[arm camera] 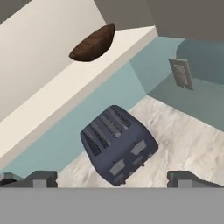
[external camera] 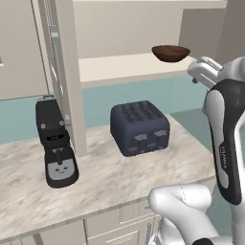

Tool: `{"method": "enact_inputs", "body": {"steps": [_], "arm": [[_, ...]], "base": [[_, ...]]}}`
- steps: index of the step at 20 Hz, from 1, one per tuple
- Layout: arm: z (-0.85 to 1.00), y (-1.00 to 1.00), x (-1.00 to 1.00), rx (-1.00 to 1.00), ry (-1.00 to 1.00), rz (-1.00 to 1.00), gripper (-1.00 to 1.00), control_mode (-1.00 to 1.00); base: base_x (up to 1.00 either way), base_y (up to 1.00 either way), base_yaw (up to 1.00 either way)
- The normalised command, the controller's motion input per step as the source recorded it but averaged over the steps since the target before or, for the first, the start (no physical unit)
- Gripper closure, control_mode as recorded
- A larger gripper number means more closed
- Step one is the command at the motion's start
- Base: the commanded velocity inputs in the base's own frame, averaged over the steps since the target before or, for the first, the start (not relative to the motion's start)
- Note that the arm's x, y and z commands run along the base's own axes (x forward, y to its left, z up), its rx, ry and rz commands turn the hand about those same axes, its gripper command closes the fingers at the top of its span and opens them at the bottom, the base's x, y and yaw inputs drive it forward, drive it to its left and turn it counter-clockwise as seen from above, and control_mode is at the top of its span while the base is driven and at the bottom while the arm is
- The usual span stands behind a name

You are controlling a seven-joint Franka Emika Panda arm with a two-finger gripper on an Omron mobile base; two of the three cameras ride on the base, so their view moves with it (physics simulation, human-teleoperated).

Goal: Take the smaller bowl and place it next to the appetizer plate on the dining counter , and place the larger bowl next to the plate with cooked food.

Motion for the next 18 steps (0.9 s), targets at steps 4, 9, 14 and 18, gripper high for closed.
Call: {"method": "enact_inputs", "body": {"steps": [4,9,14,18], "arm": [[0.10,-0.04,0.39,0.00,-0.02,-0.07,-1.00,-1.00],[0.01,0.00,0.28,0.00,-0.11,-0.10,-1.00,-1.00],[0.04,-0.01,0.28,0.00,-0.07,-0.09,-1.00,-1.00],[0.10,-0.06,0.39,0.01,0.00,-0.08,-1.00,-1.00]], "base": [[0.00,0.00,0.00],[0.00,0.00,0.00],[0.00,0.00,0.00],[0.00,0.00,0.00]]}}
